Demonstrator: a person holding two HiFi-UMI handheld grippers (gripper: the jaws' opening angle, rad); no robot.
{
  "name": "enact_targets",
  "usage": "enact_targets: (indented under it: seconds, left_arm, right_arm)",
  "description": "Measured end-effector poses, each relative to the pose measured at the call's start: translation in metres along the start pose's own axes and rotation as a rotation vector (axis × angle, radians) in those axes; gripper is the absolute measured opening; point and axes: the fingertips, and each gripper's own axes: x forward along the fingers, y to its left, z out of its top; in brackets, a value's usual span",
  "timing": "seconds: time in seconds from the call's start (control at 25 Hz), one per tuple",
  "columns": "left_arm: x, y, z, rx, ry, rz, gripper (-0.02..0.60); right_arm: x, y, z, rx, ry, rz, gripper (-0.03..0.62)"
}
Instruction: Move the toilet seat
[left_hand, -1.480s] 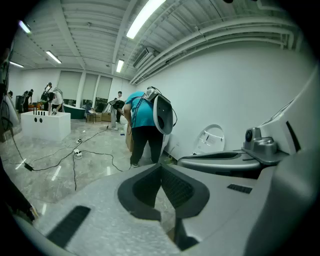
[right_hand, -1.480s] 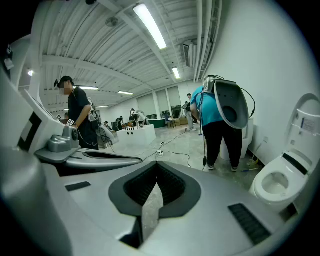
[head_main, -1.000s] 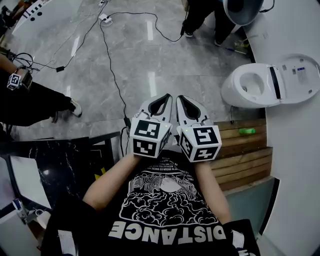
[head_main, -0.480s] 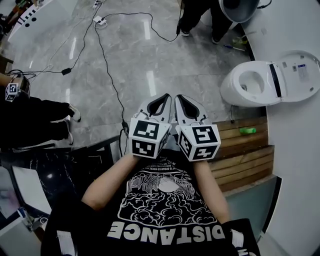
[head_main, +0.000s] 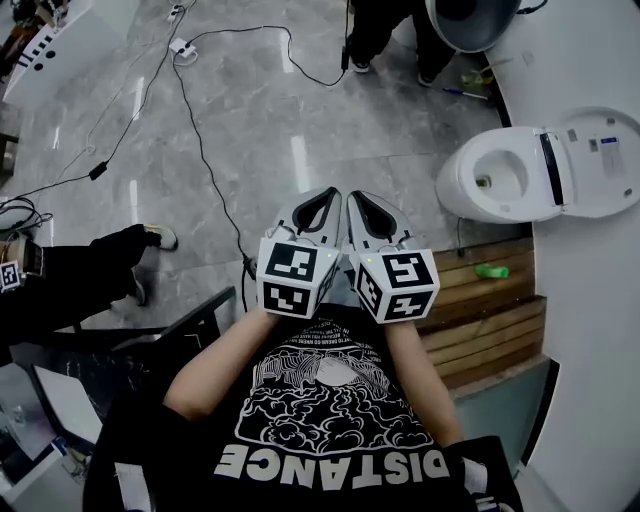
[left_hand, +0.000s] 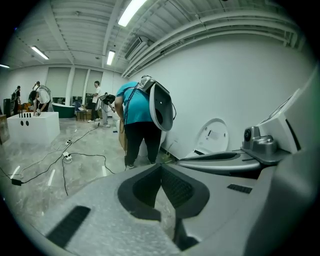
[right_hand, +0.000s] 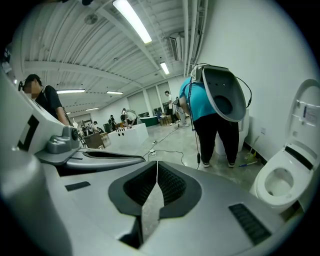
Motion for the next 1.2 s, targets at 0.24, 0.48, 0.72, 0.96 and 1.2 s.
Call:
enact_targets:
  seconds: [0.24, 0.48, 0.72, 0.96, 1.2]
  left_arm:
    - [0.059, -0.001, 0.019, 0.015, 0.036, -0.018, 0.014]
    - [0.120, -0.018, 0.046, 0.072, 0.064, -0.054, 0.014]
    - [0.176, -0.041, 0.064, 0.145, 0.109, -0.130, 0.014]
    - [0.226, -0.082, 0.073, 0.194, 0.145, -0.222, 0.014]
    - [0.270, -0.135, 0.076, 0.305, 0.194, -0.385, 0.014]
  right_arm:
    - [0.027, -0.049, 0.021, 0.022, 0.012, -0.005, 0.020]
    - [0.044, -0.112, 0.044, 0.066, 0.002, -0.033, 0.020]
    - [0.051, -0.168, 0.057, 0.136, -0.017, -0.091, 0.020]
    - [0.035, -0.234, 0.061, 0.224, -0.055, -0.183, 0.020]
    - [0.011, -0.296, 0.059, 0.324, -0.116, -0.345, 0.020]
